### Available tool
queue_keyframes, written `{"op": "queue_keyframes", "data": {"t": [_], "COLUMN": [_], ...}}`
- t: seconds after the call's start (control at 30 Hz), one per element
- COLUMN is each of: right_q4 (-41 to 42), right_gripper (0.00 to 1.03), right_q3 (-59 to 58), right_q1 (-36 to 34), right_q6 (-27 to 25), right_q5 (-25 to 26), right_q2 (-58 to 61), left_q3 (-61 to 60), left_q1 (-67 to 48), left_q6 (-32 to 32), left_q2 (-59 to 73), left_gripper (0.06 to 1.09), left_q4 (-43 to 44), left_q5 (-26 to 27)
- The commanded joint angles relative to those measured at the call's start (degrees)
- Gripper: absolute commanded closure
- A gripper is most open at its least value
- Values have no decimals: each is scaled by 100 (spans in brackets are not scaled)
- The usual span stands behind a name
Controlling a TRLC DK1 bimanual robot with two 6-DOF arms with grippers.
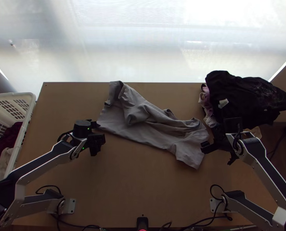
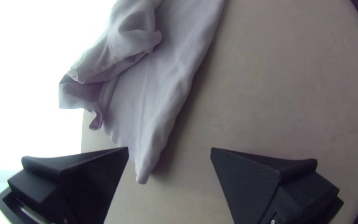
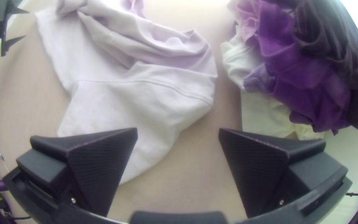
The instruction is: Fold the t-shirt
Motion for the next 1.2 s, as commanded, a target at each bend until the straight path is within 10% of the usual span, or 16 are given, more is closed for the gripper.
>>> {"op": "queue_keyframes", "data": {"t": [0.0,0.7,0.87,1.17], "right_q4": [-65,-188,-162,559], "right_gripper": [12,12,12,12], "right_q3": [62,-140,-263,-158], "right_q1": [6,50,173,76], "right_q6": [57,242,216,207], "right_q5": [-27,-35,-27,-44], "right_q2": [-101,-488,-479,901], "left_q3": [-289,159,344,405], "left_q1": [73,214,222,381], "left_q6": [64,-138,-366,-357], "left_q2": [405,1960,1908,1284], "left_gripper": [12,15,79,94], "left_q4": [1289,2977,2933,2238], "left_q5": [-132,-193,-211,-229]}}
